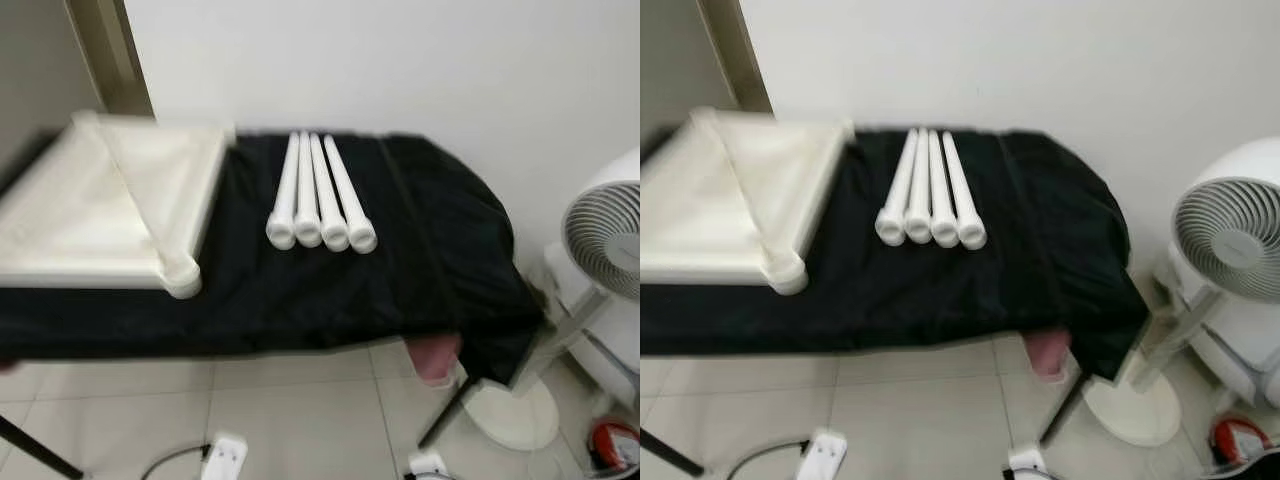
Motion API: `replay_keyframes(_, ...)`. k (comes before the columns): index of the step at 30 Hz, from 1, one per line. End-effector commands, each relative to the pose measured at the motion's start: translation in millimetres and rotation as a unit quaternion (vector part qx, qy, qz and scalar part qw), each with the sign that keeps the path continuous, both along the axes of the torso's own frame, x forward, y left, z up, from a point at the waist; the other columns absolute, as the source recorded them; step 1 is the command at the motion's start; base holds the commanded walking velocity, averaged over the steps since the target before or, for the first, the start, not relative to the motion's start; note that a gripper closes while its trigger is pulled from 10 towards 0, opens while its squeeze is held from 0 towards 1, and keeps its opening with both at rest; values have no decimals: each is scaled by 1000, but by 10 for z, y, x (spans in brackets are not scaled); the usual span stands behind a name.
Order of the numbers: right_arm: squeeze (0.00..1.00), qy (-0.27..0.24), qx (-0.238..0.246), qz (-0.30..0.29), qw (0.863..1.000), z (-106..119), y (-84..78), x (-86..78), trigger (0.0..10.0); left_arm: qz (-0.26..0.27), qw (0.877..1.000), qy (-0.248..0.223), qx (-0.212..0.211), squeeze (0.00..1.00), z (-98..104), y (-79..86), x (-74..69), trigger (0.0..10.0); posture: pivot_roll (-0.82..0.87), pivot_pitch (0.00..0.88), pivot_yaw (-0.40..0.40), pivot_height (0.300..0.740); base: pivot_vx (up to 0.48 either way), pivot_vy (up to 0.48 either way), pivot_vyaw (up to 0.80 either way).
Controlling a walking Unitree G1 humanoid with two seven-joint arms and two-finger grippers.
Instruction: Building children table
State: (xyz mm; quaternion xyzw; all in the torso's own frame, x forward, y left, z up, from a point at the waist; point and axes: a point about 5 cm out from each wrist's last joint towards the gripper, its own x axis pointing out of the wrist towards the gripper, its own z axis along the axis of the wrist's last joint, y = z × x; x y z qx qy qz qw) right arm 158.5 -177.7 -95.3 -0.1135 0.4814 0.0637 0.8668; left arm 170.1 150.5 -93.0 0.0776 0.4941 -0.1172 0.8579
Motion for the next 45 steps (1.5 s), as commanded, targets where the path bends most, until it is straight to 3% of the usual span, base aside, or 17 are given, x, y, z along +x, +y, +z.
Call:
replay_keyframes(1,0,2,1,-3,1000,-1,-4,-2,10000,5,999,46,4,0,-90,21,-209,10000,7,0,-71,740,0,0,0)
replay_keyframes(5,0,1,0,-4,1000,0,-7,2,10000,2,999,45,2,0,-92,-18,-210,10000,7,0,-72,740,0,0,0)
replay_keyframes(9,0,0,0,-3,1000,1,-4,5,10000,6,999,51,9,0,-114,132,-297,10000,9,0,-74,740,0,0,0)
replay_keyframes(13,0,1,0,-2,1000,0,1,2,10000,8,999,50,7,0,-113,143,-300,10000,9,0,-75,740,0,0,0)
replay_keyframes(14,416,1,1,-2,1000,-1,3,1,10000,10,999,47,3,0,-110,142,-293,10000,11,0,-78,740,0,0,0)
replay_keyframes(15,1000,1,2,-2,1000,-1,5,1,10000,14,999,44,-2,0,-106,140,-285,10000,11,0,-78,740,0,0,0)
replay_keyframes(17,1000,1,4,-3,1000,-1,7,1,10000,17,999,41,-4,0,-103,140,-277,10000,12,0,-79,740,0,0,0)
replay_keyframes(18,1000,1,5,-3,1000,0,7,3,10000,19,999,41,-2,1000,-101,142,-273,10000,14,0,-81,740,0,0,0)
replay_keyframes(31,1000,1,4,0,1000,3,-2,8,10000,20,999,26,-7,1000,-74,110,-198,10000,14,0,-80,740,0,0,0)
replay_keyframes(32,1000,-2,1,1,1000,7,-2,15,10000,15,1000,10,-6,0,-53,104,-151,10000,12,0,-78,740,0,0,0)
replay_keyframes(33,773,-10,-4,11,1000,16,1,32,10000,17,1000,-9,-15,0,-24,98,-92,10000,12,0,-78,740,0,0,0)
replay_keyframes(34,773,-10,-4,11,1000,16,1,32,10000,17,1000,-9,-15,0,-24,98,-92,10000,12,0,-78,740,0,0,0)
replay_keyframes(35,0,-19,1,11,1000,29,7,55,10000,26,999,-29,-34,0,14,97,-23,10000,13,0,-77,740,0,0,0)
replay_keyframes(36,0,-33,13,4,999,53,10,100,10000,27,997,-52,-51,0,61,100,58,10000,13,0,-77,740,0,0,0)
replay_keyframes(39,0,-42,22,-3,999,70,11,130,10000,28,996,-66,-61,0,92,103,107,10000,13,0,-77,740,0,0,0)
replay_keyframes(42,0,-101,65,15,993,213,44,367,10000,-36,988,-126,-78,0,236,101,299,10000,7,0,-72,740,0,0,0)
replay_keyframes(45,0,-140,88,46,985,322,65,510,10000,-79,980,-160,-88,0,326,111,383,10000,6,0,-73,740,0,0,0)
